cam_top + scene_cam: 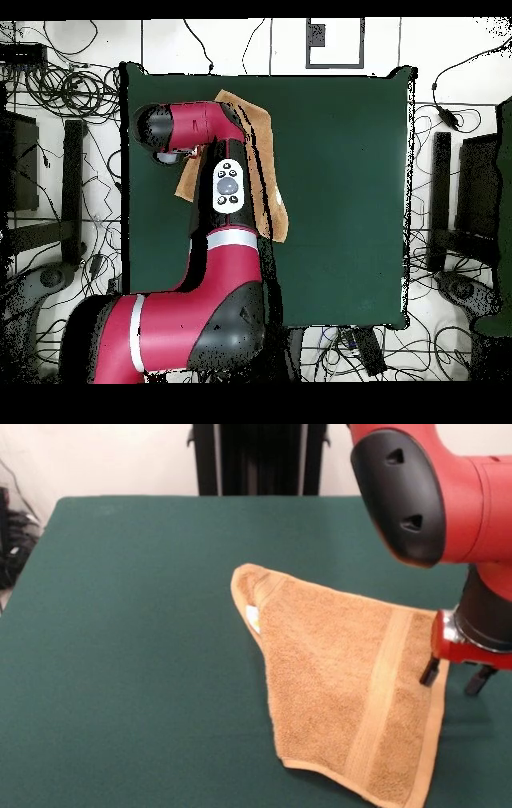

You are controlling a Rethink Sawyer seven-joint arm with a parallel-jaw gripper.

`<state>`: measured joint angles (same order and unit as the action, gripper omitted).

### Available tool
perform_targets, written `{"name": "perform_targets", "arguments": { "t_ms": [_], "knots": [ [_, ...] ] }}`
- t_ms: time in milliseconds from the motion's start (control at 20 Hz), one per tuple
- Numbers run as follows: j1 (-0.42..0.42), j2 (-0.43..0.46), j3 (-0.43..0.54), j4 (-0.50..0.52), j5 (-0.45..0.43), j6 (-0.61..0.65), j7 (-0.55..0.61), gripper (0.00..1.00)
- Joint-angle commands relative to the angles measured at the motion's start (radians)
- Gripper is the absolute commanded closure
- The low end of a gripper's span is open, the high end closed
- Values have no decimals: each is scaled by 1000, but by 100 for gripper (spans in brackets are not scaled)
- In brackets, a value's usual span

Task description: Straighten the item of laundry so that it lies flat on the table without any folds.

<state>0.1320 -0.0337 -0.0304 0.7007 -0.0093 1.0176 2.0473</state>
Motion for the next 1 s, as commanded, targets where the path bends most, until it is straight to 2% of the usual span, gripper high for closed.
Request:
{"name": "perform_targets", "arguments": {
  "t_ms": [50, 700, 750, 1000],
  "knots": [
    [-19, 264, 15, -28, -46, -227, 214, 0],
    [-19, 264, 1, -17, -84, -284, 209, 0],
    [-16, 264, -4, -18, -88, -286, 212, 100],
    [-16, 264, -6, -19, -90, -284, 205, 100]
  ]
}}
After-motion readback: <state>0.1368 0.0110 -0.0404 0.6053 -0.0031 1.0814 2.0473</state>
